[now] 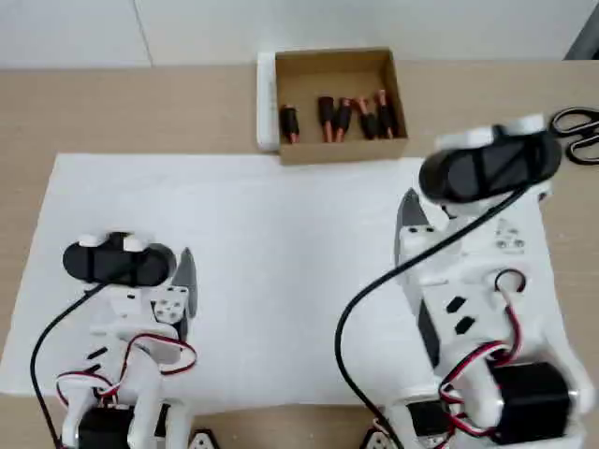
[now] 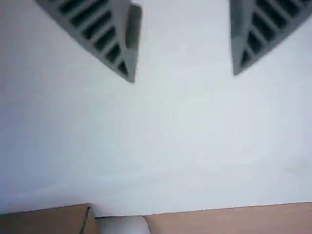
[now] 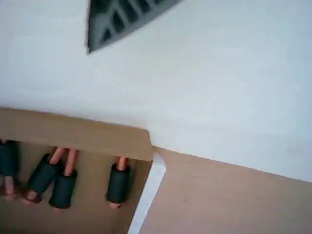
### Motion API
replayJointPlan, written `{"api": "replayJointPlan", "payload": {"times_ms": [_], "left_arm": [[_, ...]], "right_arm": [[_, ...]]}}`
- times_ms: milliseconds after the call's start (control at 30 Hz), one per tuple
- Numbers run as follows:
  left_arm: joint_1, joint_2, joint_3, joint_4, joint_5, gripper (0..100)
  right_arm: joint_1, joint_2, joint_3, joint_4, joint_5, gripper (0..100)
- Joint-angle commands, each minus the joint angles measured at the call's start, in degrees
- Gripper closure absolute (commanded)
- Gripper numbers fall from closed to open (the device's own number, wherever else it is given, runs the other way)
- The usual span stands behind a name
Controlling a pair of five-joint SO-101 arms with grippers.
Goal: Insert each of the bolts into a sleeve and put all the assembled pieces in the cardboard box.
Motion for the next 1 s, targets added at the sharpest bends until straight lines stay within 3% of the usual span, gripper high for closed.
{"api": "replayJointPlan", "payload": {"times_ms": [0,100,200,267,600,967], "left_arm": [[0.18,0.00,3.38,-5.01,-0.26,88],[0.18,0.00,8.22,-8.44,-0.26,88],[0.26,0.00,11.12,-11.69,-0.26,88],[0.26,0.00,12.97,-14.42,-0.26,88],[0.26,0.00,23.69,-23.03,-0.26,88],[0.00,0.00,23.69,-17.85,-0.35,88]], "right_arm": [[1.89,-13.32,28.40,-20.00,1.85,87.0],[5.49,-25.36,45.89,-33.98,4.75,87.0],[7.87,-37.23,57.05,-39.69,6.68,87.1],[8.04,-42.51,62.15,-39.52,6.95,87.2],[9.10,-39.96,69.19,-39.96,6.77,87.2],[8.92,-39.87,75.96,-35.03,6.86,87.1]]}}
